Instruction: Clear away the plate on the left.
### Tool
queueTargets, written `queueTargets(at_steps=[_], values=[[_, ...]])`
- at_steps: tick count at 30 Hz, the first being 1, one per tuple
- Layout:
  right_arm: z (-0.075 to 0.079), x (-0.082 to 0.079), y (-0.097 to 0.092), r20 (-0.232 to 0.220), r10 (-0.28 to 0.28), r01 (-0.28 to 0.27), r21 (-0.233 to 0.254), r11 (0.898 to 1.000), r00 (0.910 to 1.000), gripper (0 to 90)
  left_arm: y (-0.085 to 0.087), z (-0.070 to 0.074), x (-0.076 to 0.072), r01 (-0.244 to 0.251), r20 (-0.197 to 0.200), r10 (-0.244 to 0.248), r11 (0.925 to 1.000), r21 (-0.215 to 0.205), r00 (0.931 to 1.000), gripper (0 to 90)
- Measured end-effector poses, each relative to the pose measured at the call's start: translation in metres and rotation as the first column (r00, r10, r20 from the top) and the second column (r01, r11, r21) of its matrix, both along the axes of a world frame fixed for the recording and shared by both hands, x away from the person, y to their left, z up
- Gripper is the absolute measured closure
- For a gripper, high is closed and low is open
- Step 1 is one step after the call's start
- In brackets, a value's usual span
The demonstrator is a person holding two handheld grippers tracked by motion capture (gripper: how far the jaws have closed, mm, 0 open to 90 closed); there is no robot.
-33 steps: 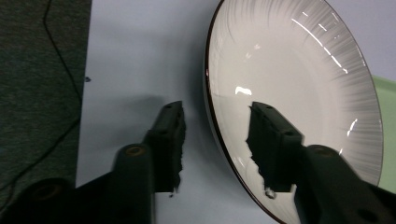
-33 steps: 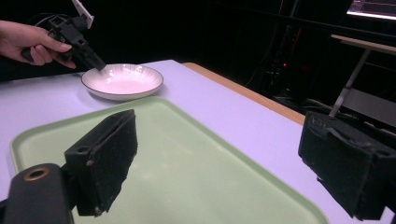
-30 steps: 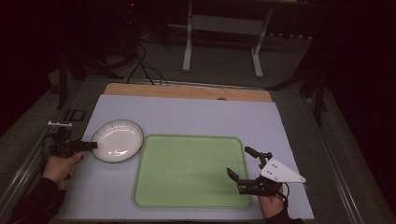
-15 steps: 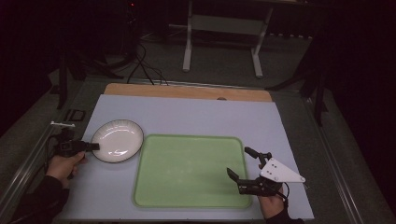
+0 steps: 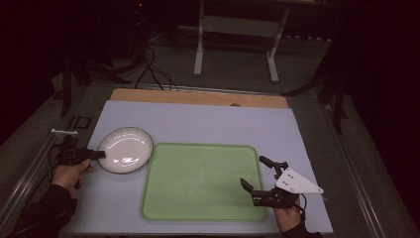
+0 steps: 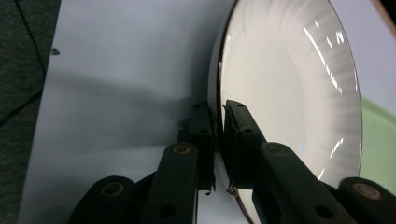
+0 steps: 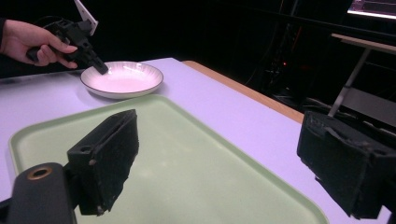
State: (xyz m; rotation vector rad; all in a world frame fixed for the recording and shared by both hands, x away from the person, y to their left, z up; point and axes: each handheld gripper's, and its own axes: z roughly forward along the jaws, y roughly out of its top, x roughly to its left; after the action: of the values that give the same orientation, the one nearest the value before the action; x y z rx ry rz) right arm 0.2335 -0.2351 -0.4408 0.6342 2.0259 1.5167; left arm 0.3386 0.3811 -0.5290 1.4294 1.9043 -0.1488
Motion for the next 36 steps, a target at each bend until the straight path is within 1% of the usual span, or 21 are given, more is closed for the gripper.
queueTargets(at_steps=[4, 8, 11, 12, 13, 14, 15, 17, 18, 19, 20, 22, 25, 26, 27, 28, 29, 34, 36], values=[[0.0, 0.0, 0.0, -0.001, -0.001, 0.001, 0.002, 1.0, 1.0, 12.5, 0.001, 0.0, 0.0, -0.018, 0.015, 0.019, 0.9995, -0.027, 0.9997, 84.7], [-0.001, 0.001, 0.0, -0.004, -0.001, 0.001, 0.002, 1.0, 1.0, 12.5, 0.003, 0.003, -0.001, -0.032, 0.035, 0.032, 0.9993, -0.02, 0.9989, 85.3], [-0.001, 0.001, -0.001, -0.003, -0.001, 0.001, 0.004, 1.0, 1.0, 12.5, 0.006, 0.006, -0.002, -0.038, 0.047, 0.039, 0.9984, -0.041, 0.9981, 84.7], [-0.001, 0.001, -0.001, -0.003, -0.001, 0.001, 0.004, 1.0, 1.0, 12.5, 0.007, 0.008, -0.003, -0.021, 0.052, 0.024, 0.9986, -0.047, 0.9984, 84.5], [-0.001, 0.001, -0.001, -0.003, -0.001, 0.001, 0.006, 1.0, 1.0, 12.5, 0.008, 0.01, -0.003, -0.017, 0.056, 0.02, 0.9987, -0.048, 0.9983, 84.2], [-0.001, 0.001, -0.001, -0.004, -0.001, 0.001, 0.008, 1.0, 1.0, 12.5, 0.008, 0.013, -0.004, -0.01, 0.062, 0.012, 0.9995, -0.028, 0.998, 84.3], [-0.001, 0.001, -0.001, -0.004, -0.001, 0.001, 0.008, 1.0, 1.0, 12.5, 0.008, 0.015, -0.005, -0.008, 0.07, 0.01, 0.9995, -0.029, 0.9975, 84.0], [-0.001, 0.001, -0.001, -0.003, -0.001, 0.001, 0.007, 1.0, 1.0, 12.5, 0.01, 0.02, -0.007, -0.02, 0.081, 0.023, 0.9992, -0.033, 0.9965, 83.8], [-0.001, 0.001, -0.001, -0.003, -0.001, 0.001, 0.008, 1.0, 1.0, 12.5, 0.011, 0.022, -0.008, -0.022, 0.092, 0.025, 0.9991, -0.035, 0.9954, 83.7], [0.0, 0.001, -0.001, -0.003, -0.001, 0.001, 0.009, 1.0, 1.0, 12.5, 0.012, 0.024, -0.009, -0.031, 0.094, 0.035, 0.9985, -0.045, 0.9949, 83.8], [0.0, 0.001, -0.001, -0.003, -0.001, 0.001, 0.011, 1.0, 1.0, 12.5, 0.015, 0.027, -0.01, -0.03, 0.102, 0.036, 0.9977, -0.06, 0.9941, 83.7], [0.0, 0.001, -0.001, -0.002, -0.001, 0.001, 0.011, 1.0, 1.0, 12.5, 0.018, 0.033, -0.012, -0.037, 0.117, 0.045, 0.9966, -0.073, 0.992, 84.0], [0.0, 0.001, -0.001, -0.002, -0.002, 0.002, 0.015, 1.0, 1.0, 12.5, 0.019, 0.041, -0.014, -0.032, 0.133, 0.041, 0.9971, -0.069, 0.9903, 83.8], [0.0, 0.001, -0.001, -0.002, -0.003, 0.003, 0.017, 1.0, 1.0, 12.5, 0.019, 0.044, -0.015, -0.033, 0.138, 0.041, 0.9976, -0.061, 0.9896, 83.8], [0.0, 0.001, -0.001, -0.002, -0.002, 0.003, 0.017, 1.0, 1.0, 12.5, 0.018, 0.046, -0.015, -0.035, 0.138, 0.043, 0.9976, -0.06, 0.9895, 83.8], [0.0, 0.001, -0.001, -0.002, -0.002, 0.002, 0.018, 1.0, 1.0, 12.5, 0.018, 0.048, -0.015, -0.026, 0.141, 0.034, 0.9979, -0.059, 0.9894, 83.7], [0.0, 0.001, -0.001, 0.0, -0.002, 0.002, 0.02, 1.0, 1.0, 12.5, 0.018, 0.049, -0.016, -0.033, 0.144, 0.041, 0.9978, -0.058, 0.9887, 83.8], [0.001, 0.001, -0.002, 0.006, -0.007, 0.007, 0.024, 1.0, 1.0, 12.5, 0.014, 0.054, -0.016, -0.024, 0.138, 0.032, 0.9977, -0.064, 0.9899, 83.7], [0.001, 0.0, -0.003, 0.007, -0.009, 0.009, 0.027, 1.0, 0.9999, 12.5, 0.012, 0.056, -0.015, -0.021, 0.137, 0.028, 0.9984, -0.052, 0.9902, 83.7]])
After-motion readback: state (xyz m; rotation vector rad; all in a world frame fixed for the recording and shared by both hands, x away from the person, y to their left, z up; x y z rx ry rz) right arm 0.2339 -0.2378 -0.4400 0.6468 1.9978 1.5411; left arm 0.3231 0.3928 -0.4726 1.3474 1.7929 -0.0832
